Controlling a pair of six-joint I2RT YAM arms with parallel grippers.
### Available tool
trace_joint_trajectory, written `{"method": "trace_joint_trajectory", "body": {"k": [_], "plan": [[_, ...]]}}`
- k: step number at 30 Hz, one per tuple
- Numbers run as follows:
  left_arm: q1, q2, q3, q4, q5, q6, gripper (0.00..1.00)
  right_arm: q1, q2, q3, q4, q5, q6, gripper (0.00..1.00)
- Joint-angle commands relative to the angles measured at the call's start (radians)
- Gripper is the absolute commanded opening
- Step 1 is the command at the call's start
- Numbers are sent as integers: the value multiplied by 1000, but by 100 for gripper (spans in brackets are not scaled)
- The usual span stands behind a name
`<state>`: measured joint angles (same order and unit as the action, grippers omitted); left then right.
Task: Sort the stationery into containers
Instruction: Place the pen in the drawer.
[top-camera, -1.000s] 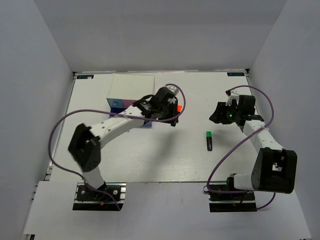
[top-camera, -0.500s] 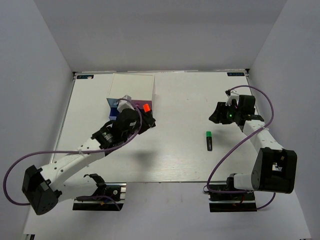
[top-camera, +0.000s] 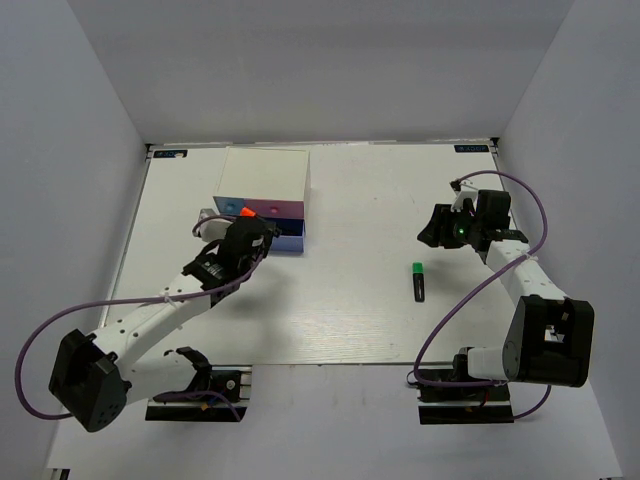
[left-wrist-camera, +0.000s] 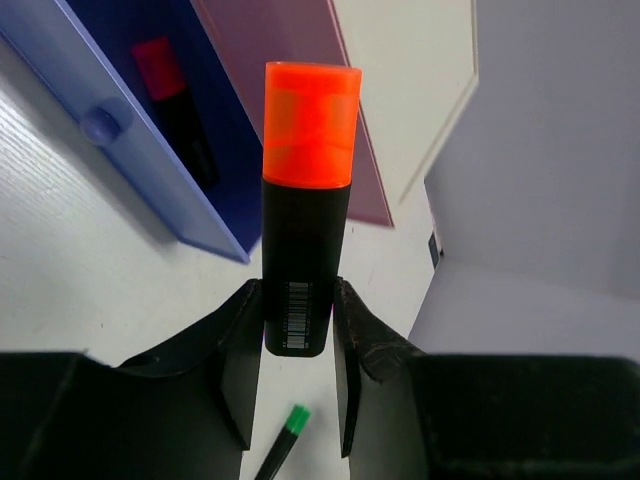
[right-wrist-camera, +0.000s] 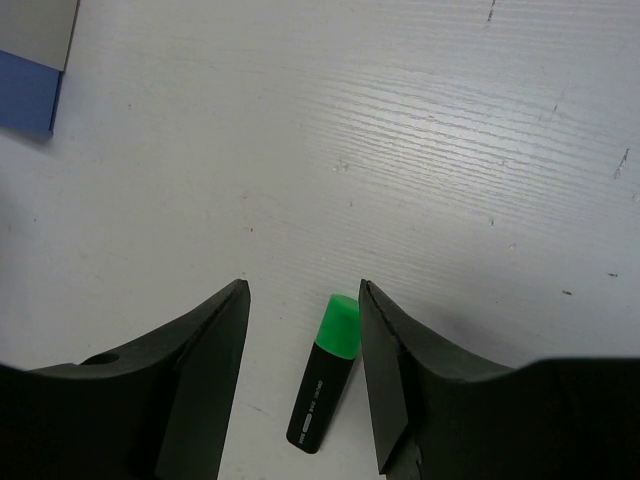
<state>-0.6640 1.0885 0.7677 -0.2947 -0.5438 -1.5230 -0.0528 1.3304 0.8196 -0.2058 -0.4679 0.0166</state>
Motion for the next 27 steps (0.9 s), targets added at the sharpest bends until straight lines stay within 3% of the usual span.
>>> {"method": "trace_joint_trajectory", "body": {"k": [1, 11, 22, 26, 27], "plan": [[43, 39, 27, 9, -48, -111, 1, -2, -23, -10, 26, -15, -12, 54], [176, 212, 117, 69, 25, -120, 5, -4, -33, -16, 23, -3, -12, 54], [216, 310, 136, 60, 82, -235, 5, -4, -27, -16, 32, 0, -12, 54], [216, 335, 147, 78, 100, -244, 9, -5, -25, -10, 29, 3, -10, 54], [216, 347, 156, 78, 100, -244, 15, -2, -25, -8, 28, 3, -10, 54]]}}
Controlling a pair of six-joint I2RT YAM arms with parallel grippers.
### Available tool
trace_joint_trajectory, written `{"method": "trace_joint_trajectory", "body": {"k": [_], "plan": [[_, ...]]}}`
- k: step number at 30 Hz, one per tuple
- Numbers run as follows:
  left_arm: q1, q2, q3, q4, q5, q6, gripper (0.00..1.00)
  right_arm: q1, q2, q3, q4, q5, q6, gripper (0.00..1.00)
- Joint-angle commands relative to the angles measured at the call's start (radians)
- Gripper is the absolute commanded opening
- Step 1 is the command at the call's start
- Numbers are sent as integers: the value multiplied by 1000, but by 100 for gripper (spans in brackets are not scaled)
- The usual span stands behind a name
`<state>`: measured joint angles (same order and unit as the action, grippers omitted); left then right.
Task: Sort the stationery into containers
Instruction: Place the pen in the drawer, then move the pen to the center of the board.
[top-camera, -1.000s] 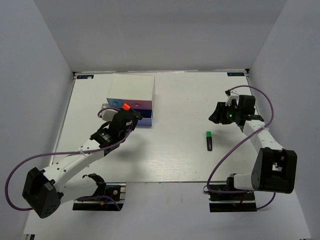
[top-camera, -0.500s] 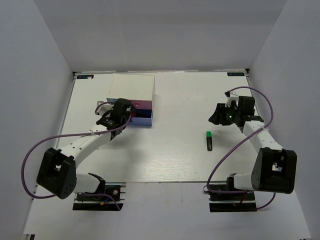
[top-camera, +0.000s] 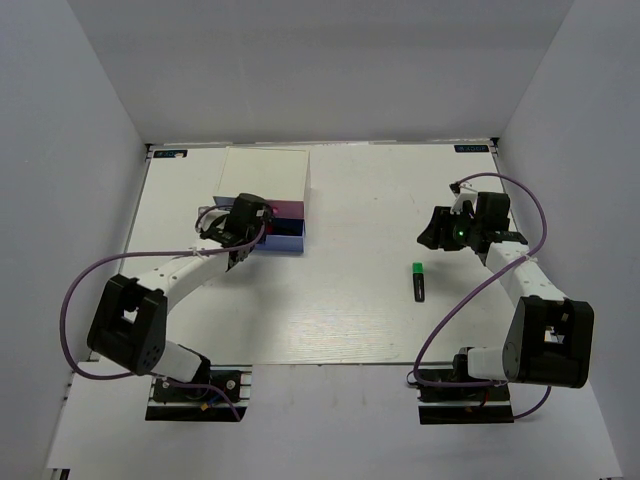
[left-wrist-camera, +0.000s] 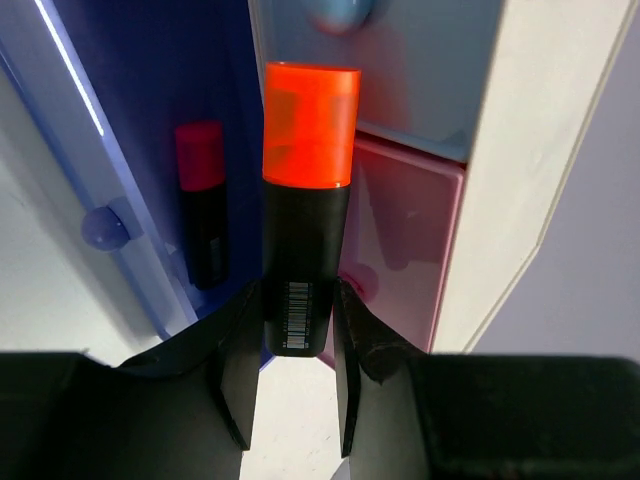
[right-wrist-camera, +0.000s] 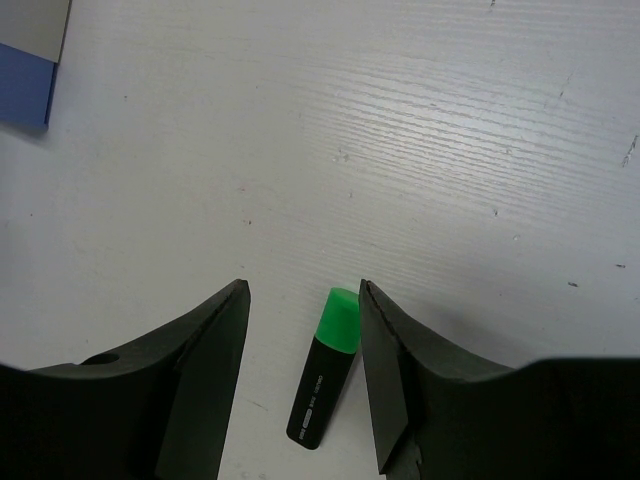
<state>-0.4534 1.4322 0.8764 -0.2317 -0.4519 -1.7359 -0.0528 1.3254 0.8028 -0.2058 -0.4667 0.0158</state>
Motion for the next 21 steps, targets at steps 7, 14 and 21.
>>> {"method": "trace_joint_trajectory", "body": {"k": [7, 14, 21], "plan": [[5, 16, 61, -8, 9, -40, 50, -4, -25, 6, 22, 5, -42, 54], [5, -27, 7, -8, 36, -50, 71, 1, -8, 13, 5, -15, -65, 54], [5, -125, -4, 3, 74, 34, 73, 8, 6, 30, -76, -23, -158, 60]]}}
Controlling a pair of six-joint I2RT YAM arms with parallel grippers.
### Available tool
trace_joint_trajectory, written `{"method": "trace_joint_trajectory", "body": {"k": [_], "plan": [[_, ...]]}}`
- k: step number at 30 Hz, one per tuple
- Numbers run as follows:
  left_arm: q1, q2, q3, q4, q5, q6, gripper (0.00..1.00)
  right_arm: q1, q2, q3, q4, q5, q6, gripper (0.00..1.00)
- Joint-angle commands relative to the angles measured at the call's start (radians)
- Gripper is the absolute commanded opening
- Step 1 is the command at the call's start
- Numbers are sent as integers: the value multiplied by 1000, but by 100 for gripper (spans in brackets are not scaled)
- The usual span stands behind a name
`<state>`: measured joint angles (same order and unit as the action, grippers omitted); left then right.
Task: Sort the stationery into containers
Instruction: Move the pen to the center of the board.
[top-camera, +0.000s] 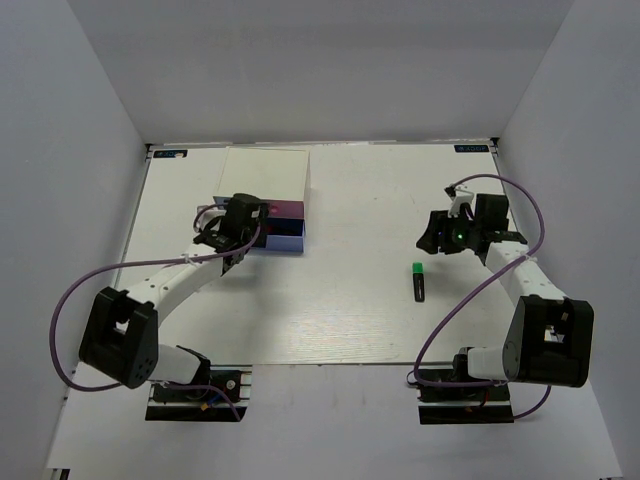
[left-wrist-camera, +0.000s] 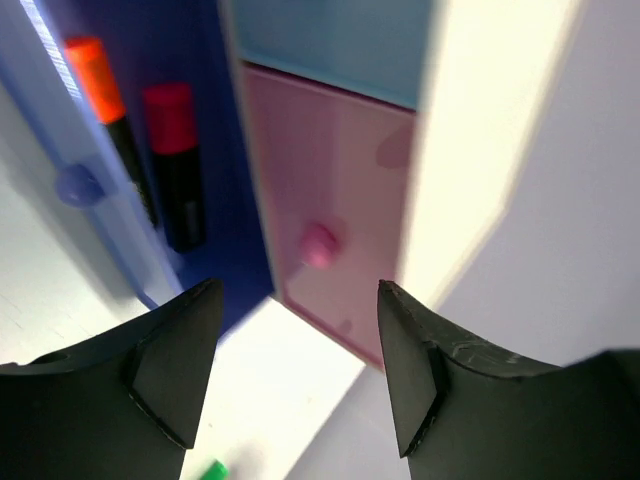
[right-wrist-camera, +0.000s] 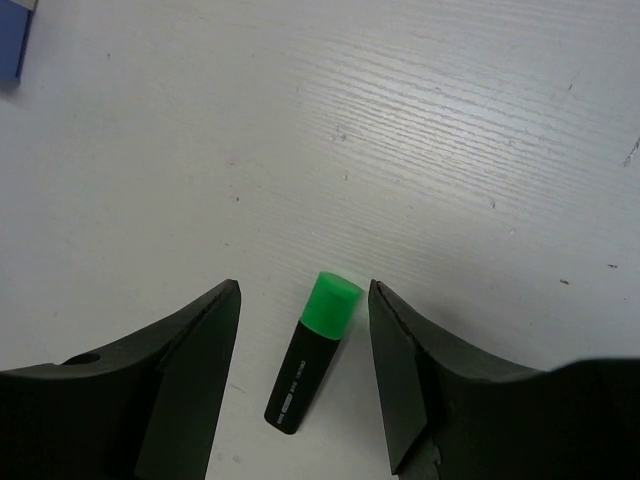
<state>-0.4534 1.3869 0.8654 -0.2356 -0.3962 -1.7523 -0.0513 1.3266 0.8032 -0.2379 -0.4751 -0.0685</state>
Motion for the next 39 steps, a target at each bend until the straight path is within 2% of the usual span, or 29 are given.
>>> {"method": "trace_joint_trajectory", "body": {"k": [1, 3, 7, 10, 17, 22, 25, 28, 29, 33, 36, 39], "plan": [[-5, -122, 18, -7, 78, 163, 74, 11, 5, 27, -91, 19, -109, 60], [-5, -138, 32, -31, 92, 204, 76, 13, 2, 27, -125, 41, -132, 62], [-14, -216, 32, -91, 189, 470, 81, 39, 0, -8, -173, 127, -203, 63], [-14, -278, 3, -189, 201, 584, 82, 50, 14, -32, -189, 161, -211, 63], [-14, -521, -179, -263, 191, 678, 88, 148, 108, -12, -215, 216, -171, 67], [-14, -617, -217, -326, 172, 679, 88, 203, 184, 8, -201, 288, -133, 67], [-14, -646, -238, -355, 172, 679, 88, 218, 212, 5, -187, 343, -116, 60], [-14, -669, -261, -392, 151, 669, 88, 251, 226, -10, -169, 417, -114, 46], [-14, -669, -272, -392, 151, 669, 88, 257, 227, -13, -163, 417, -117, 46], [-14, -678, -310, -415, 142, 633, 88, 284, 211, -39, -152, 458, -145, 28], [-14, -678, -351, -403, 163, 611, 88, 294, 191, -32, -153, 425, -209, 17], [-14, -678, -404, -366, 194, 574, 88, 297, 166, 45, -207, 270, -347, 3]]}}
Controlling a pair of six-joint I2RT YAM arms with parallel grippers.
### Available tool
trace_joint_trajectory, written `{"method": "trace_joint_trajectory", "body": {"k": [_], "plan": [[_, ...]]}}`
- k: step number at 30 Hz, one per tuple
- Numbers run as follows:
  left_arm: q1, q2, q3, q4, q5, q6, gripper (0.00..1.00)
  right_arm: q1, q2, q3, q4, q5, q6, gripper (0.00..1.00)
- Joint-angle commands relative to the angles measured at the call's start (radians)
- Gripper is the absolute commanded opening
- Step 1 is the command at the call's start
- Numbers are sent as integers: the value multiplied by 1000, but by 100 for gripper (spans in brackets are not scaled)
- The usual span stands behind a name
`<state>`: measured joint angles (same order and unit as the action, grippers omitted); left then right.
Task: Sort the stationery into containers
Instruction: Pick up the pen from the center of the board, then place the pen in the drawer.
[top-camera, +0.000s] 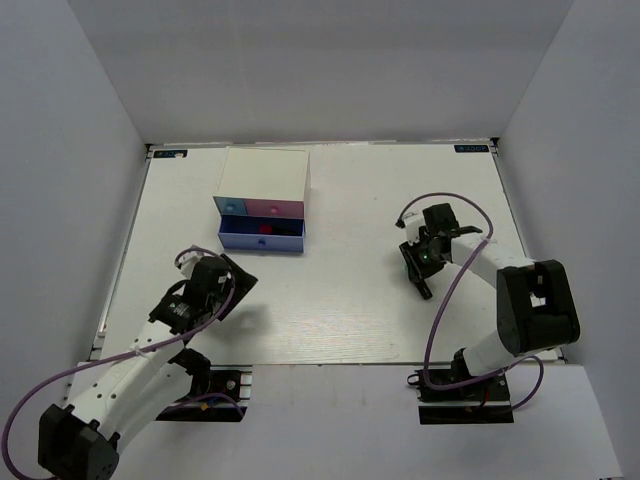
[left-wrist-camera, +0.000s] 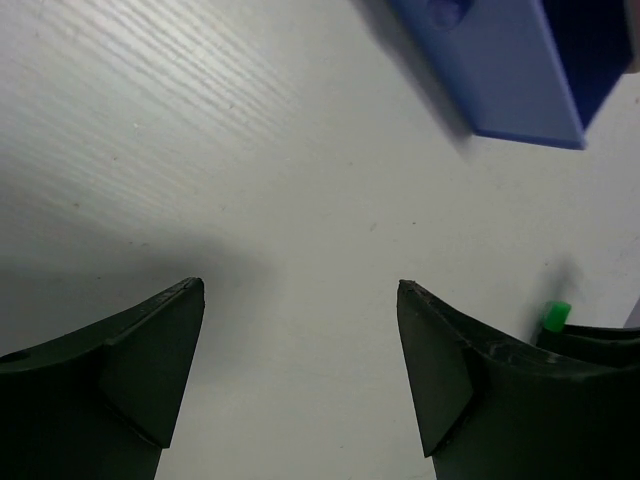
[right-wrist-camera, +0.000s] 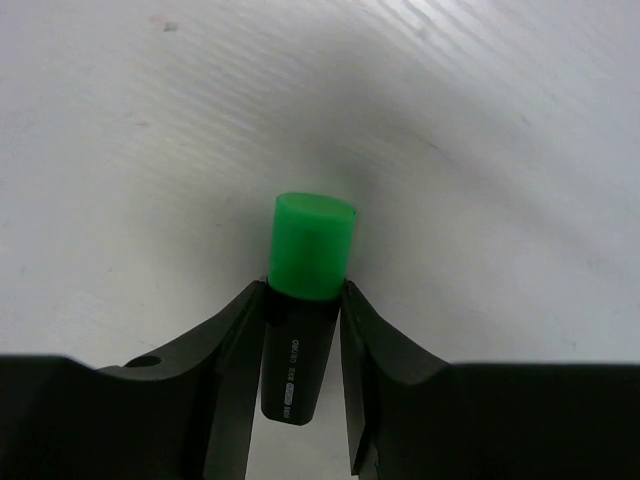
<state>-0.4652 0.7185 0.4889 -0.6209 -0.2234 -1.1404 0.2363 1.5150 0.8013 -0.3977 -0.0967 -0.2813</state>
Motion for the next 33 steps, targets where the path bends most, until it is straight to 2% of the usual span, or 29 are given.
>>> {"method": "trace_joint_trajectory", "body": {"k": [1, 3, 4, 6, 9, 17, 23, 28, 33], "plan": [[-3, -1, -54, 30, 39, -57, 88, 12, -27, 121, -62, -189, -204, 2], [-3, 9, -90, 67, 61, -67, 88, 24, -36, 179, -125, -343, -307, 2], [-3, 22, -99, 81, 79, -76, 88, 34, -32, 235, -141, -380, -411, 2], [-3, 35, -108, 104, 88, -76, 88, 72, -23, 315, -188, -495, -465, 0], [-3, 47, -108, 104, 88, -76, 89, 139, 4, 438, -202, -566, -556, 0], [7, 24, -118, 95, 88, -76, 89, 348, 155, 677, -144, -635, -532, 0], [7, 24, -127, 95, 79, -76, 89, 477, 255, 789, -20, -646, -562, 0], [7, 24, -127, 95, 79, -76, 89, 535, 378, 935, -6, -620, -625, 2], [7, 12, -136, 84, 70, -76, 90, 557, 470, 967, 80, -575, -662, 2]]}}
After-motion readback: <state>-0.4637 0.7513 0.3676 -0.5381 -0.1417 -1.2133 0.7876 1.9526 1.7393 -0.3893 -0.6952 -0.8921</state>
